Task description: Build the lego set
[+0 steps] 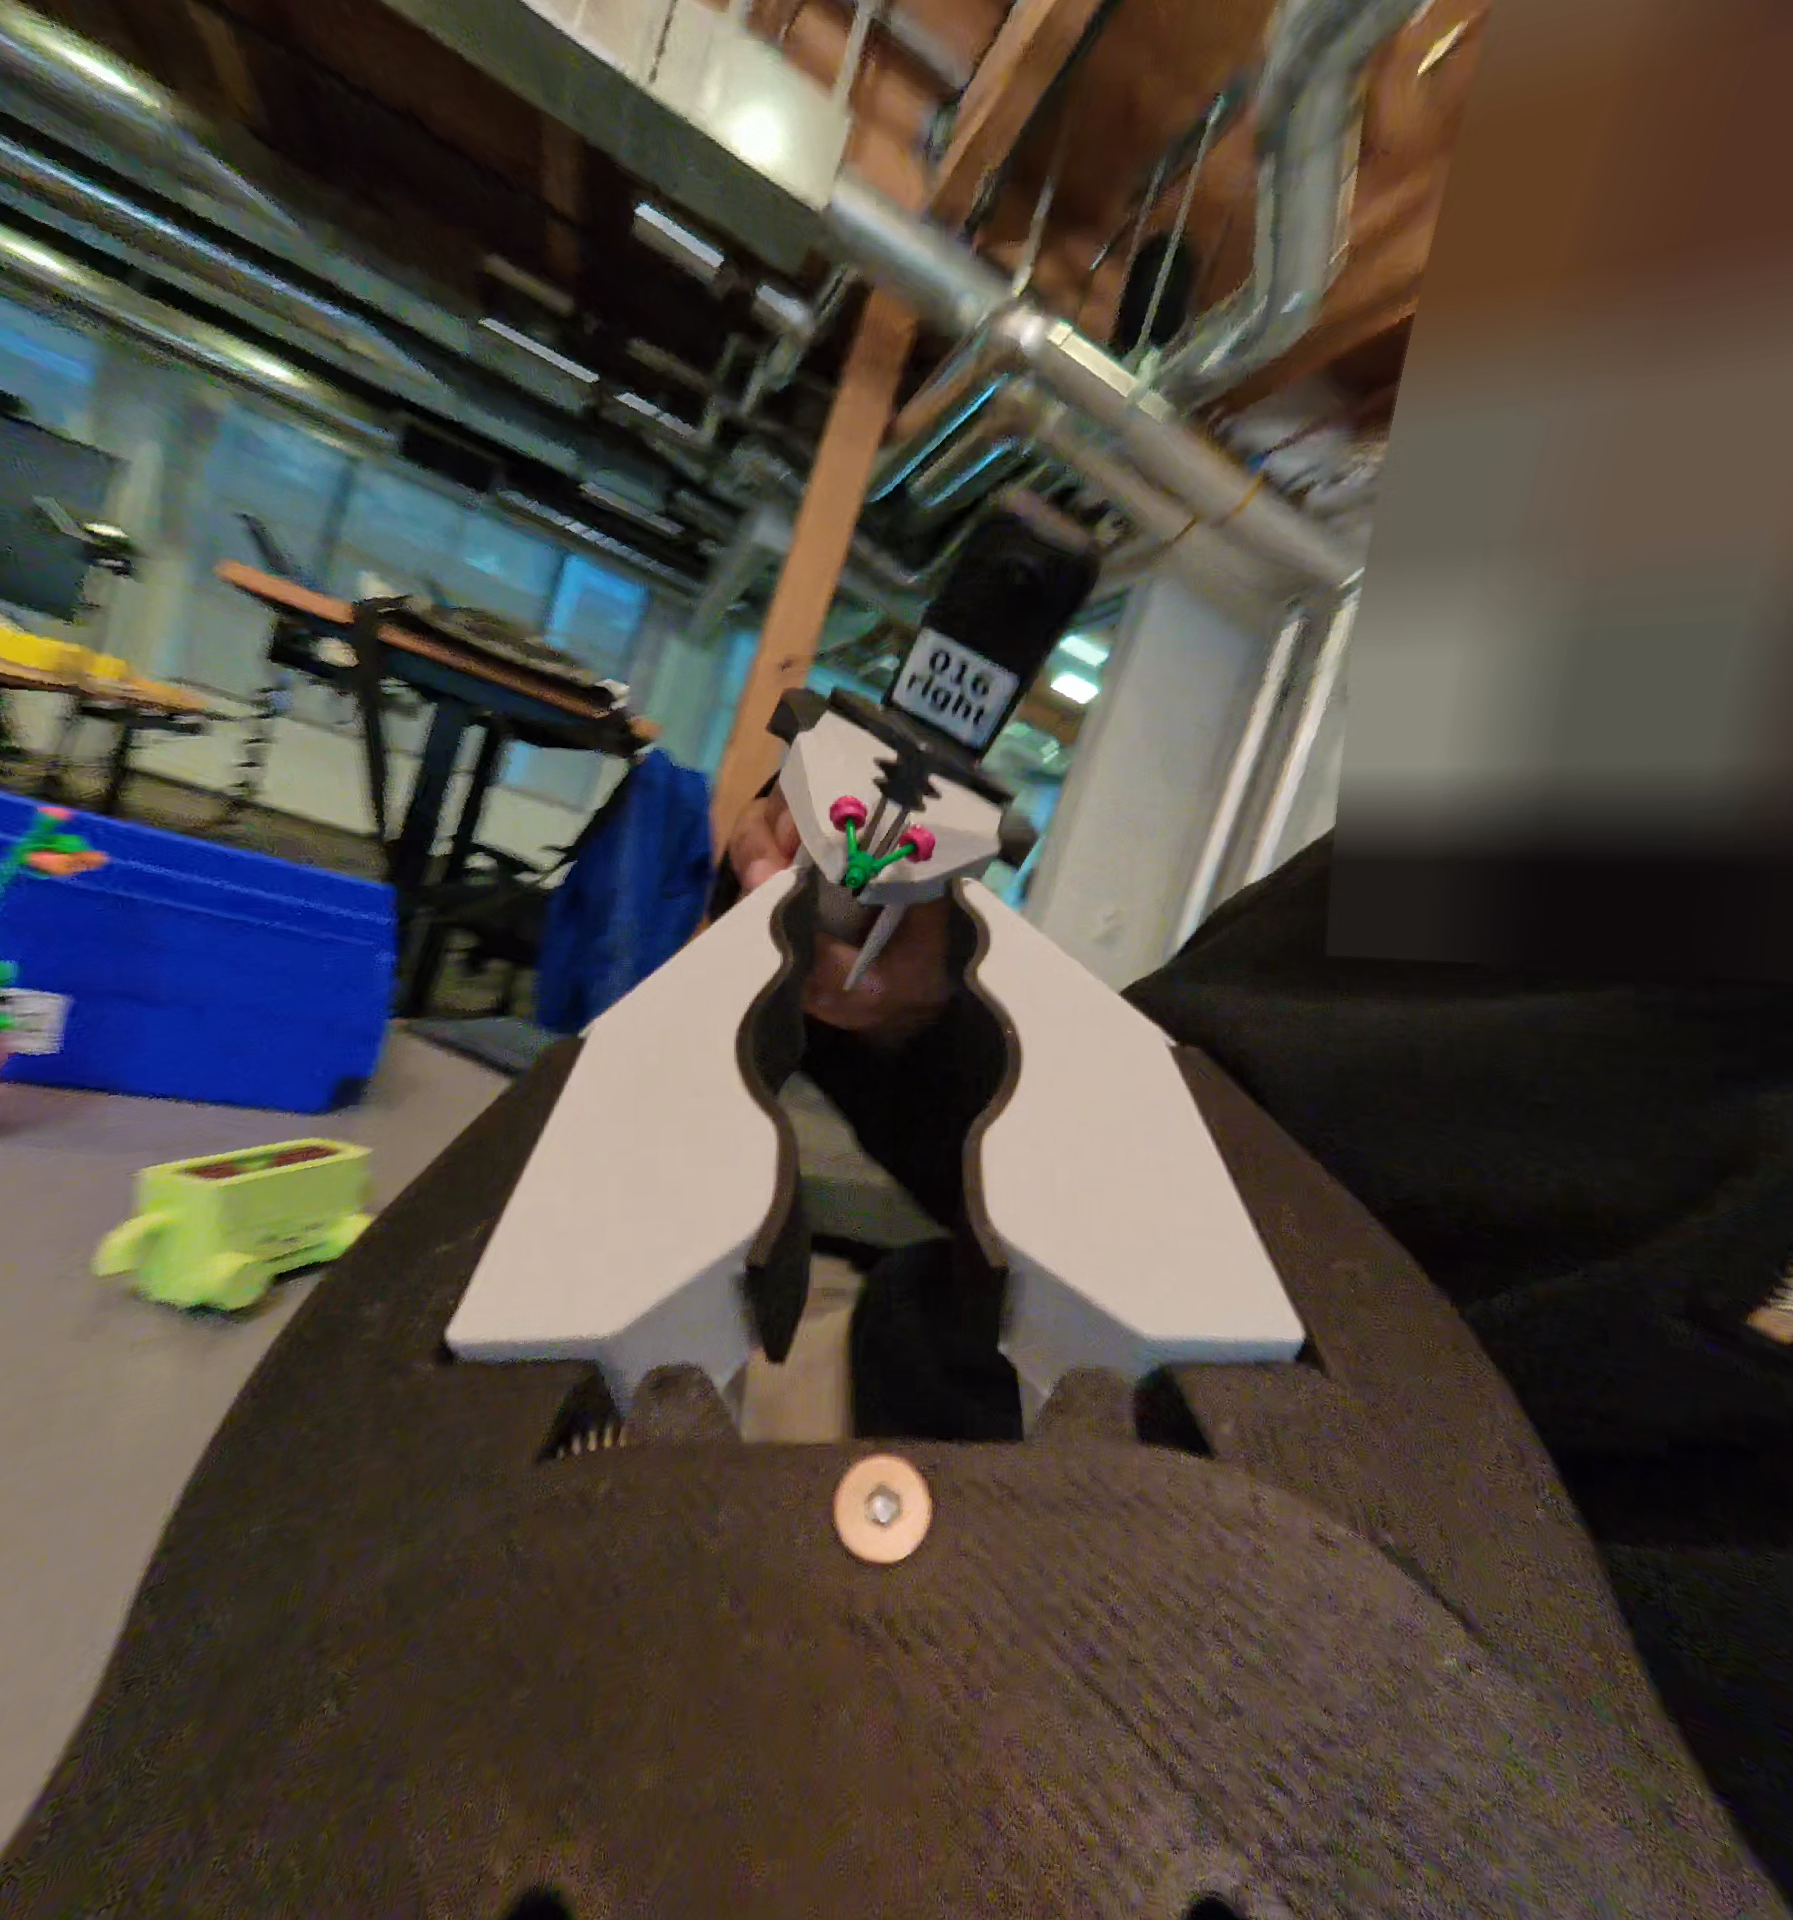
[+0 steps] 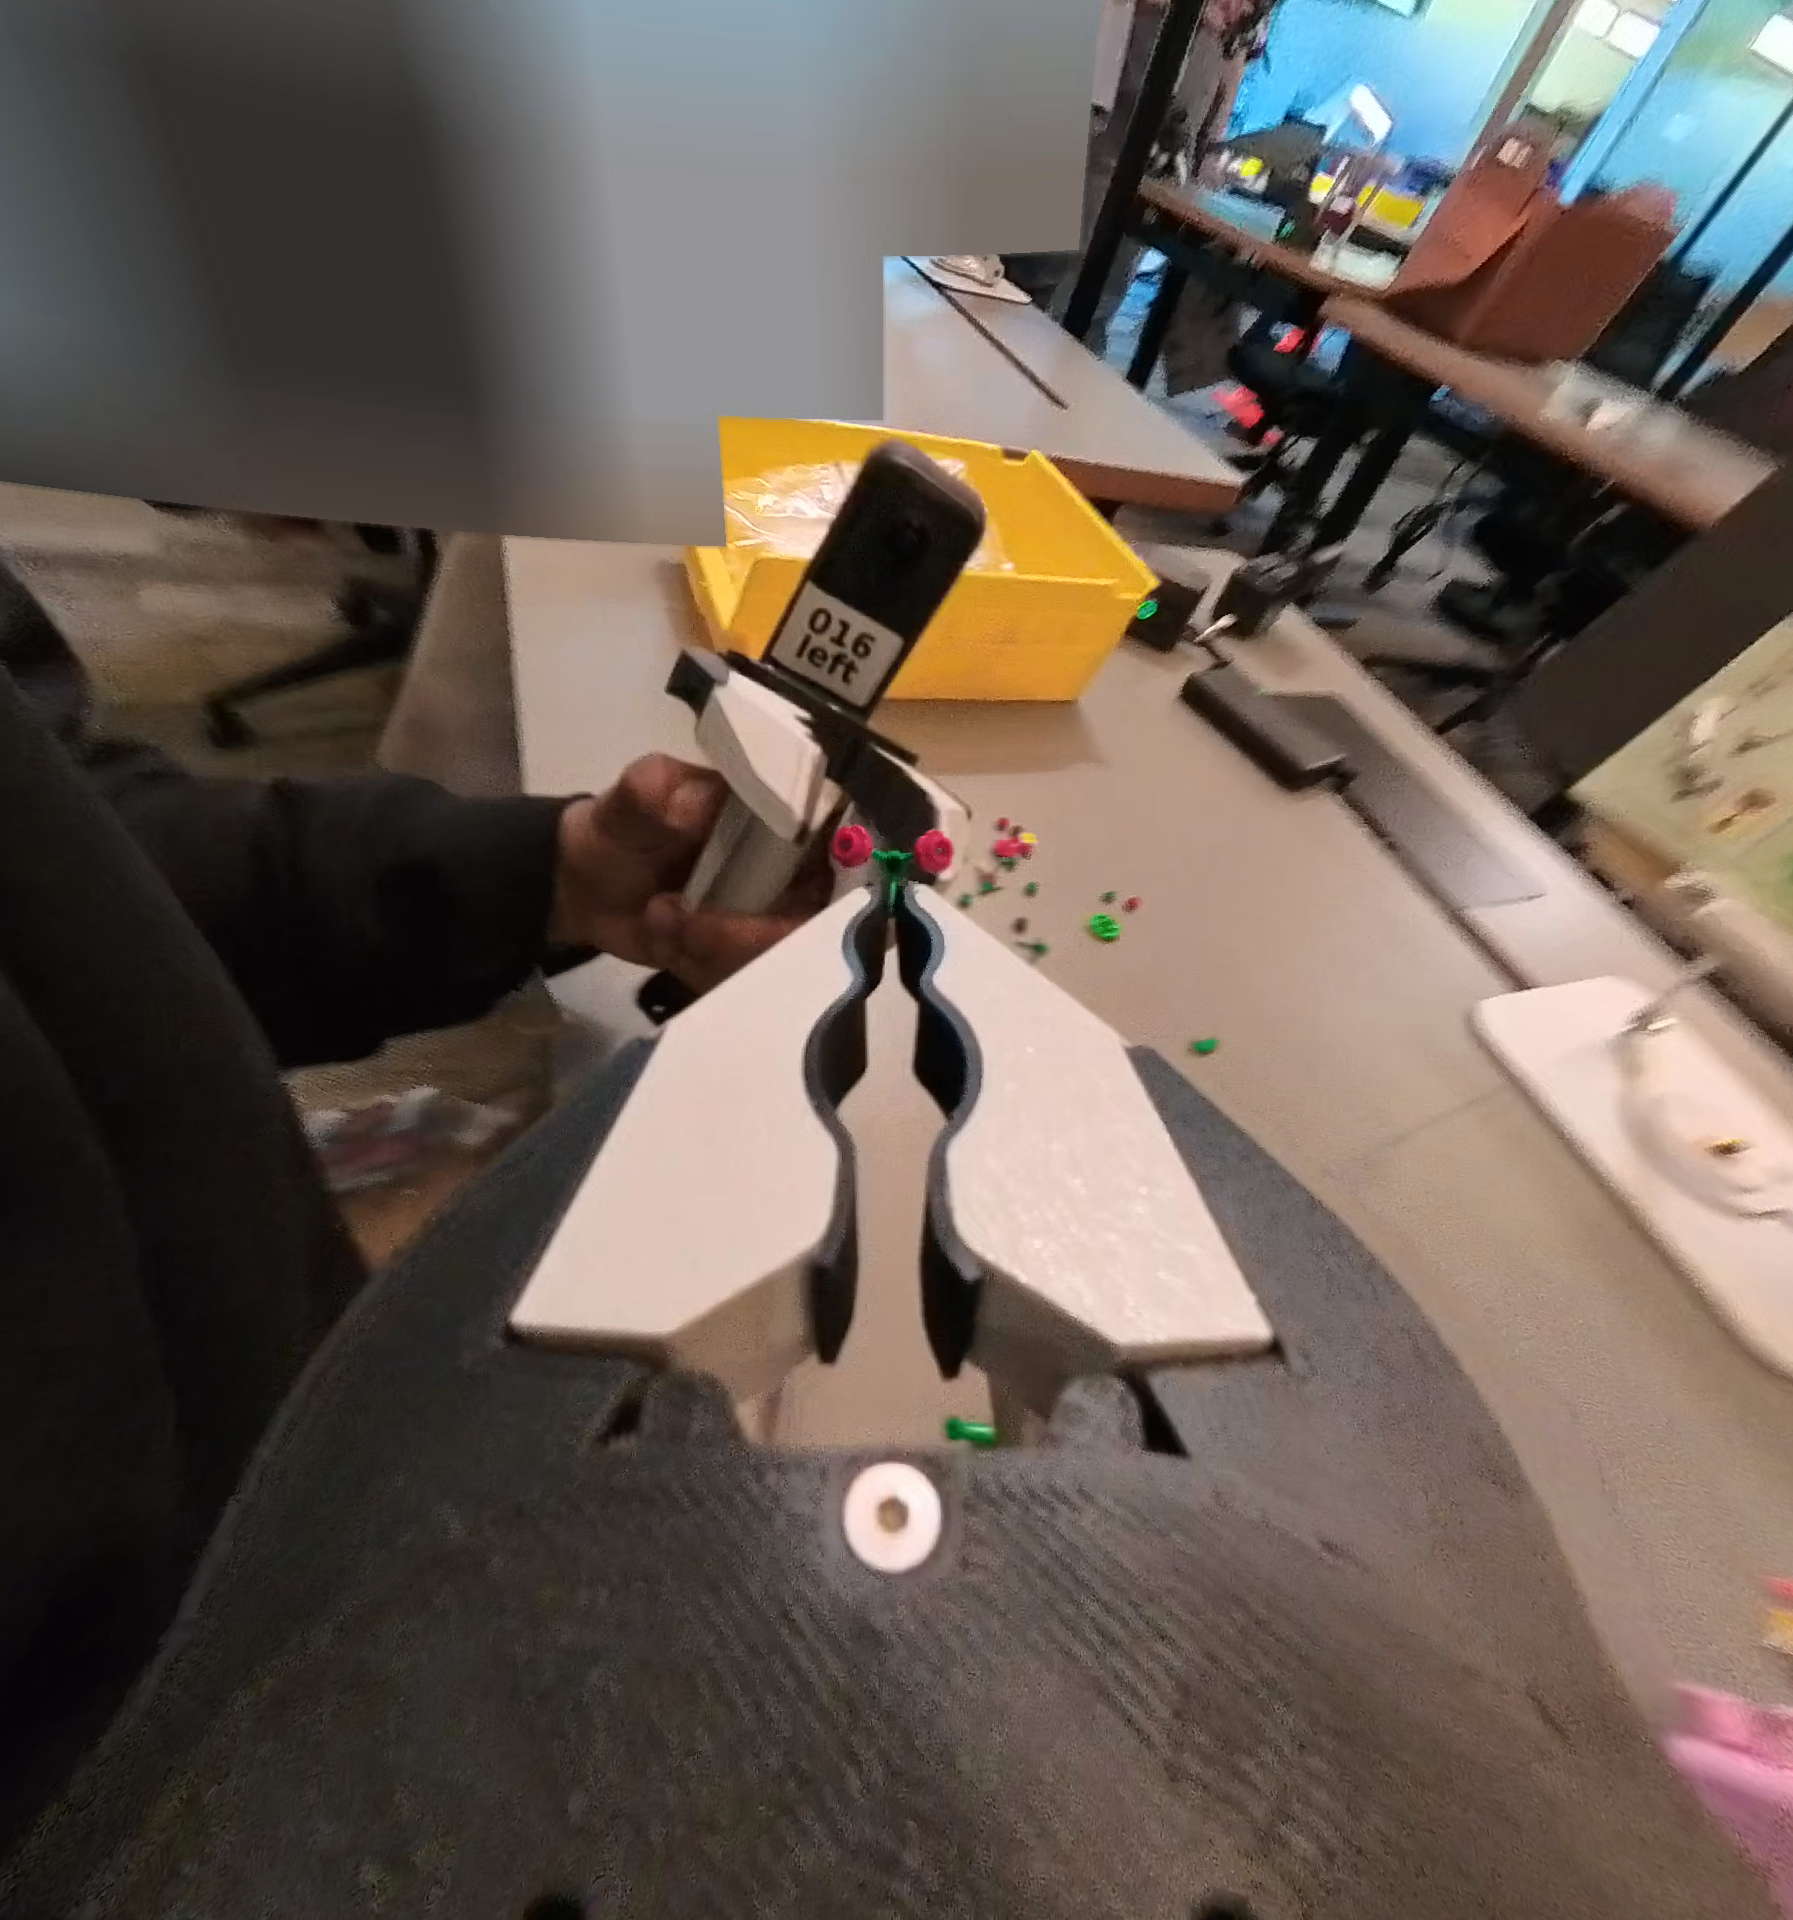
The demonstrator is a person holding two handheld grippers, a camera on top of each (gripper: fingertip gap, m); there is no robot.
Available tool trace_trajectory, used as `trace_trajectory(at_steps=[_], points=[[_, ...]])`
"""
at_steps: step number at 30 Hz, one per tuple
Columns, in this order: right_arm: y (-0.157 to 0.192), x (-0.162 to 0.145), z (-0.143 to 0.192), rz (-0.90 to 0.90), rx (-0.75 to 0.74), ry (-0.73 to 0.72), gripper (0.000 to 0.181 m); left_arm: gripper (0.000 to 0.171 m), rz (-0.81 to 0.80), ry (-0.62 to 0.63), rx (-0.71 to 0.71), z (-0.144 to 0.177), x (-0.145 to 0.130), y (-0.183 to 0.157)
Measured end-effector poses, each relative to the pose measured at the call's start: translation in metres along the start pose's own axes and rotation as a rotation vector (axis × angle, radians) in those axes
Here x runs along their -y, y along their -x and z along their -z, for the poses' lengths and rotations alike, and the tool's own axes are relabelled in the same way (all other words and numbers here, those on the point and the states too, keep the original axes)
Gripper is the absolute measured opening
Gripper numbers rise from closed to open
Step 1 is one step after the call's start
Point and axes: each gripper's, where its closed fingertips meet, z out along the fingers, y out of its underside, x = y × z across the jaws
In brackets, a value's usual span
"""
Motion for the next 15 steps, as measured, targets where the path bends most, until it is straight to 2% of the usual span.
trace_trajectory(at_steps=[2,5,7,15], points=[[0.0006,0.0014,0.0014,-0.127,0.065,-0.028,0.0,0.017,-0.079,0.038,0.056,-0.0021,-0.0023,0.0019],[0.0,0.0045,0.0043,-0.226,0.113,-0.066,0.0,0.013,-0.137,0.021,0.086,-0.0028,0.0008,0.0022],[-0.0013,0.0018,0.0042,-0.244,0.114,-0.053,0.0,0.013,-0.15,-0.004,0.1,-0.0016,0.0045,0.0033],[0.0009,-0.0036,0.0003,-0.263,0.133,-0.032,0.0,0.007,-0.197,0.042,0.136,-0.0035,-0.0005,0.0053]])
